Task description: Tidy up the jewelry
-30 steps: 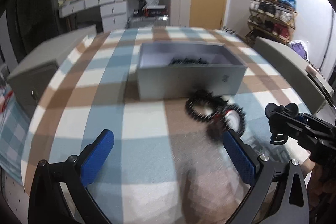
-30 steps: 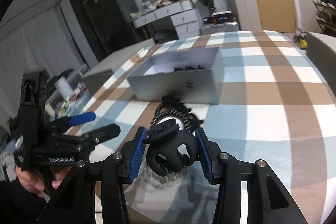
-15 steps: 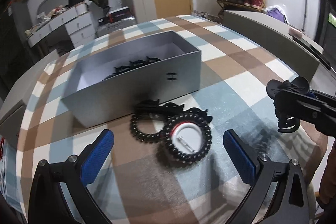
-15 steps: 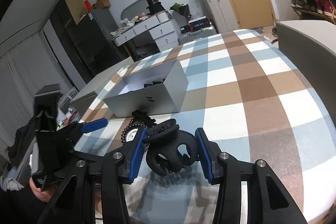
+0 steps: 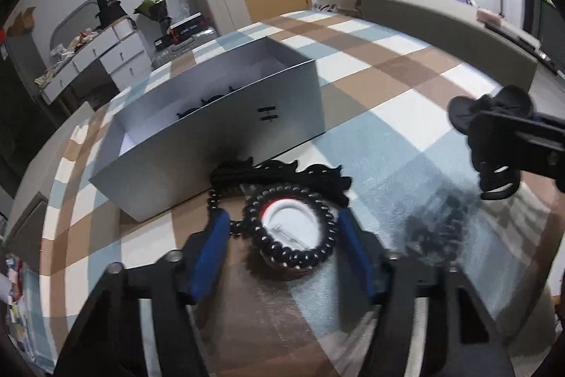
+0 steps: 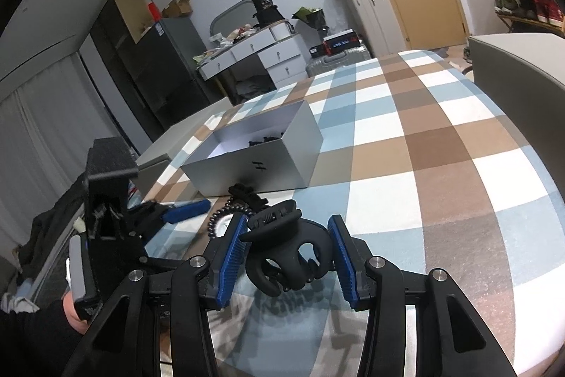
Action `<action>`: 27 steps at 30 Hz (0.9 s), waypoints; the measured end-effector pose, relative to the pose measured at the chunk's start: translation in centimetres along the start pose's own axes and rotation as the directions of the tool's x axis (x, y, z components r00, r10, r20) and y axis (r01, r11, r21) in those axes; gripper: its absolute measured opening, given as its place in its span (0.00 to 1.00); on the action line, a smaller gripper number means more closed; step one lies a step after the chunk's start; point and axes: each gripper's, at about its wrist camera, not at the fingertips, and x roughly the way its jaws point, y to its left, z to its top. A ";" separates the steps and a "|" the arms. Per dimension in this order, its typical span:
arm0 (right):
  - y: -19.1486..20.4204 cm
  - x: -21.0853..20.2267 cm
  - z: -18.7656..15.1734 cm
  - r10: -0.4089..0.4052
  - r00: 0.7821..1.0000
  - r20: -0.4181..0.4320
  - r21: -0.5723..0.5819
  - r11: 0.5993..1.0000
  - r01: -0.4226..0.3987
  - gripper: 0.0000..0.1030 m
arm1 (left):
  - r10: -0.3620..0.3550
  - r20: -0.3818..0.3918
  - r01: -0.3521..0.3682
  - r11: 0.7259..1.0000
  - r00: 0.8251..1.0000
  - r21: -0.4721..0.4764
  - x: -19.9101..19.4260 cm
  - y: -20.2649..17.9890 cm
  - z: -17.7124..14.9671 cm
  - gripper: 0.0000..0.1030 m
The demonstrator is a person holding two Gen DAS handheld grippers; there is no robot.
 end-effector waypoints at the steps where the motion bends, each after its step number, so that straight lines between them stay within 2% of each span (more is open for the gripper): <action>1: 0.0 0.0 0.0 0.000 1.000 -0.001 0.003 1.000 0.000 0.45 | -0.001 -0.006 0.001 1.000 1.000 0.004 0.0 0.0 0.0 0.39; 4: -0.1 -0.1 0.0 -0.002 1.000 0.000 0.008 1.000 0.002 0.45 | -0.013 -0.005 0.013 1.000 1.000 -0.003 -0.5 0.1 0.0 0.36; 8: -0.2 -0.1 -0.1 -0.001 1.000 0.001 0.011 1.000 0.001 0.45 | -0.036 0.015 0.037 0.999 0.999 -0.020 -1.1 0.4 0.0 0.22; 14: -0.1 0.1 -0.2 0.003 1.000 -0.008 0.011 1.000 -0.003 0.45 | -0.084 0.085 0.089 0.994 0.993 -0.063 -3.1 1.4 0.3 0.20; 18: -0.1 0.3 -0.1 0.004 1.000 -0.012 0.011 1.000 -0.004 0.45 | -0.131 0.091 0.140 0.985 0.987 -0.099 -3.1 2.2 0.5 0.16; 20: -0.1 0.3 -0.2 0.003 1.000 -0.013 0.013 1.000 -0.003 0.45 | -0.163 0.077 0.172 0.977 0.984 -0.123 -2.7 2.6 0.4 0.10; 22: -0.2 0.3 -0.2 0.005 1.000 -0.016 0.014 1.000 -0.004 0.45 | -0.178 0.073 0.187 0.970 0.981 -0.156 -2.3 3.2 0.2 0.10; 24: -0.1 0.3 -0.2 0.004 1.000 -0.018 0.012 1.000 -0.004 0.45 | -0.184 0.067 0.193 0.966 0.981 -0.171 -2.0 3.4 0.1 0.11; 25: -0.1 0.4 -0.2 0.005 1.000 -0.018 0.013 1.000 -0.005 0.45 | -0.187 0.059 0.194 0.965 0.981 -0.174 -1.8 3.4 0.1 0.16; 27: -0.1 0.5 -0.3 0.006 1.000 -0.022 0.014 1.000 -0.006 0.45 | -0.173 0.067 0.182 0.968 0.983 -0.174 -1.7 3.3 0.3 0.39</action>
